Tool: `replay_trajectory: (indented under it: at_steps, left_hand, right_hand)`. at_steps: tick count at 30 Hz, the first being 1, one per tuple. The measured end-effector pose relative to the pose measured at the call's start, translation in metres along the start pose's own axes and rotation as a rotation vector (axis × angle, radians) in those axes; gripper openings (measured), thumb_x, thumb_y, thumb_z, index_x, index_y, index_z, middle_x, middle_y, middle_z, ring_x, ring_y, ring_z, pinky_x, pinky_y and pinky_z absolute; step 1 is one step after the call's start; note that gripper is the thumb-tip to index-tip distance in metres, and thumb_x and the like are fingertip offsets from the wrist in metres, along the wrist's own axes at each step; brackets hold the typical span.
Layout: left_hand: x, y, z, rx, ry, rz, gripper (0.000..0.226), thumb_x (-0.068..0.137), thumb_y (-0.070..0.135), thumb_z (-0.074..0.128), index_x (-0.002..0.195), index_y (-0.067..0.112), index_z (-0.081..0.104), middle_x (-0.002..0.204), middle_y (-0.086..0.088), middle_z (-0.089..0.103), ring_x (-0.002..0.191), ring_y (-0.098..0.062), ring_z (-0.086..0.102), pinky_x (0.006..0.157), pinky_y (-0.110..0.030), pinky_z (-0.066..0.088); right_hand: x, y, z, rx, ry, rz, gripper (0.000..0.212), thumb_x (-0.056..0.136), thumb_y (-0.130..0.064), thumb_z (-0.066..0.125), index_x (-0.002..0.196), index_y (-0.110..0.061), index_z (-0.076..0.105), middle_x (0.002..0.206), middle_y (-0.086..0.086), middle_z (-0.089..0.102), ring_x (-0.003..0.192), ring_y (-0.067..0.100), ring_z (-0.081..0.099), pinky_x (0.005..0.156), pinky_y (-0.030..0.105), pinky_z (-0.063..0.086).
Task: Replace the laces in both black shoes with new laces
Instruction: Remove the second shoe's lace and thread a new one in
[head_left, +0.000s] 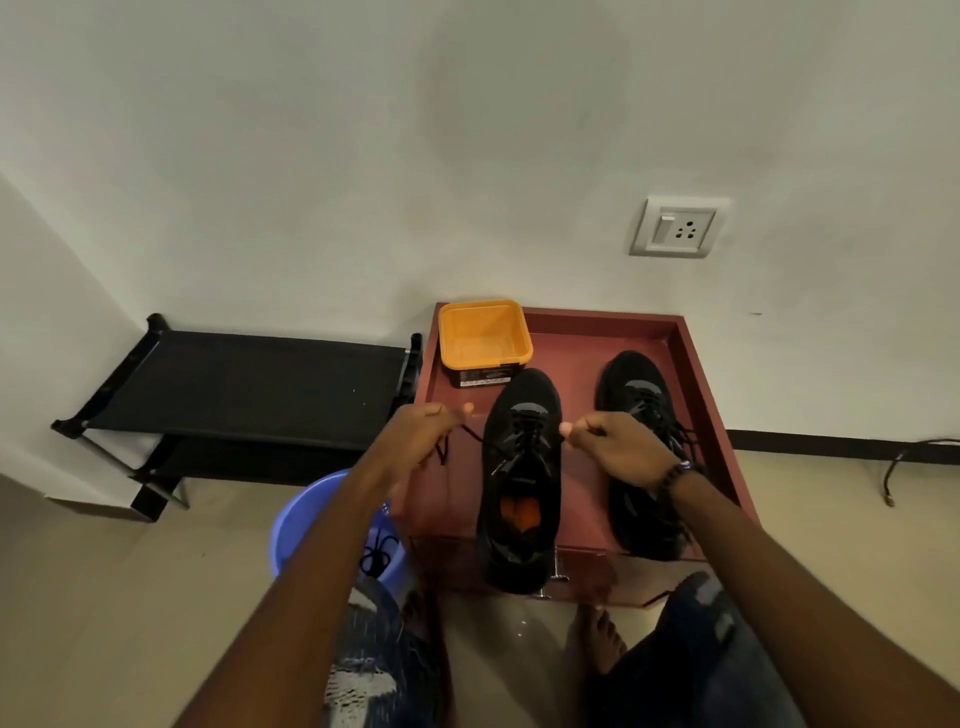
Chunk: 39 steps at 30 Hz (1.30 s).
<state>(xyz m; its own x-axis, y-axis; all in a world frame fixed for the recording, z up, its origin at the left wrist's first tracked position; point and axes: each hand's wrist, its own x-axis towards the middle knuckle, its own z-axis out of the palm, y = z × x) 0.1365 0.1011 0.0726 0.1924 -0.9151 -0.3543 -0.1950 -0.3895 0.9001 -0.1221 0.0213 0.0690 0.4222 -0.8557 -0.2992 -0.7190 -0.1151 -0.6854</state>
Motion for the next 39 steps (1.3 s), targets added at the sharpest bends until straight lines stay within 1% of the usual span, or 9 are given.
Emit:
replay_trajectory:
  at_steps: [4,8,10,13,17,26,33,36,39]
  left_hand:
    - [0.011,0.021,0.041,-0.135,-0.041,-0.034,0.033,0.095,0.047,0.059,0.084,0.015,0.063,0.06,0.008,0.051,0.057,-0.009,0.044,0.058,-0.027,0.032]
    - [0.017,0.009,0.059,-0.62,-0.081,-0.039,0.048,0.094,0.049,0.058,0.121,0.009,0.064,0.086,0.006,0.07,0.074,-0.011,0.06,0.065,-0.024,0.045]
    - [0.013,-0.002,0.064,-0.801,-0.053,-0.058,0.032,0.099,0.041,0.054,0.108,0.012,0.064,0.079,0.005,0.069,0.063,-0.008,0.061,0.059,-0.021,0.046]
    - [0.009,-0.027,0.058,-0.911,0.075,-0.149,0.025,0.097,0.037,0.055,0.081,0.018,0.056,0.056,0.007,0.045,0.041,-0.004,0.037,0.039,-0.017,0.031]
    - [0.01,-0.041,0.047,-0.882,0.179,-0.252,0.031,0.101,0.035,0.051,0.075,0.018,0.051,0.046,0.008,0.032,0.033,-0.004,0.024,0.032,-0.018,0.019]
    - [0.015,-0.044,0.036,-1.008,0.283,-0.349,0.032,0.104,0.029,0.045,0.074,0.017,0.047,0.044,0.007,0.031,0.031,-0.005,0.022,0.03,-0.018,0.018]
    - [0.013,-0.042,0.041,-0.778,0.3,-0.262,0.029,0.101,0.035,0.052,0.077,0.018,0.054,0.056,0.005,0.047,0.041,-0.005,0.029,0.038,-0.019,0.022]
    - [0.01,-0.039,0.041,-0.477,0.312,-0.162,0.027,0.102,0.036,0.05,0.087,0.015,0.057,0.072,-0.001,0.058,0.055,-0.01,0.044,0.051,-0.025,0.035]
    - [0.01,-0.045,0.048,0.132,0.374,-0.082,0.025,0.099,0.038,0.056,0.111,0.017,0.053,0.111,-0.008,0.06,0.081,-0.019,0.063,0.071,-0.038,0.055]
  right_hand:
    - [0.009,-0.025,0.012,0.399,0.05,0.169,0.039,0.098,-0.046,0.053,0.075,-0.016,0.064,0.064,-0.007,0.052,0.059,0.008,0.046,0.057,0.022,0.038]
    - [0.012,-0.016,0.025,0.91,0.218,0.265,0.038,0.101,-0.042,0.05,0.081,-0.012,0.061,0.073,-0.002,0.06,0.067,0.011,0.056,0.061,0.024,0.046]
    - [0.008,-0.012,0.028,1.175,0.256,0.307,0.035,0.104,-0.035,0.047,0.08,-0.012,0.057,0.079,0.001,0.069,0.074,0.015,0.067,0.069,0.028,0.053]
    - [0.002,-0.01,0.025,1.388,0.306,0.406,0.036,0.106,-0.027,0.044,0.074,-0.012,0.051,0.068,0.004,0.059,0.07,0.02,0.065,0.07,0.035,0.056]
    - [0.001,0.001,0.029,1.351,0.328,0.516,0.036,0.105,-0.023,0.045,0.07,-0.014,0.048,0.059,0.001,0.046,0.058,0.017,0.052,0.063,0.038,0.054]
    - [0.008,0.006,0.031,1.4,0.363,0.587,0.034,0.104,-0.018,0.044,0.071,-0.014,0.046,0.056,0.0,0.038,0.054,0.015,0.043,0.085,0.046,0.053]
    - [0.004,0.015,0.03,1.269,0.361,0.5,0.034,0.105,-0.023,0.045,0.072,-0.016,0.046,0.057,-0.002,0.039,0.052,0.014,0.042,0.073,0.039,0.053]
    - [0.01,0.024,0.02,1.001,0.413,0.442,0.032,0.102,-0.028,0.049,0.072,-0.016,0.047,0.06,0.001,0.044,0.05,0.014,0.046,0.06,0.037,0.049]
    - [0.006,0.02,0.017,0.512,0.334,0.31,0.023,0.095,-0.034,0.058,0.084,-0.016,0.049,0.079,0.005,0.062,0.067,0.019,0.063,0.075,0.042,0.054]
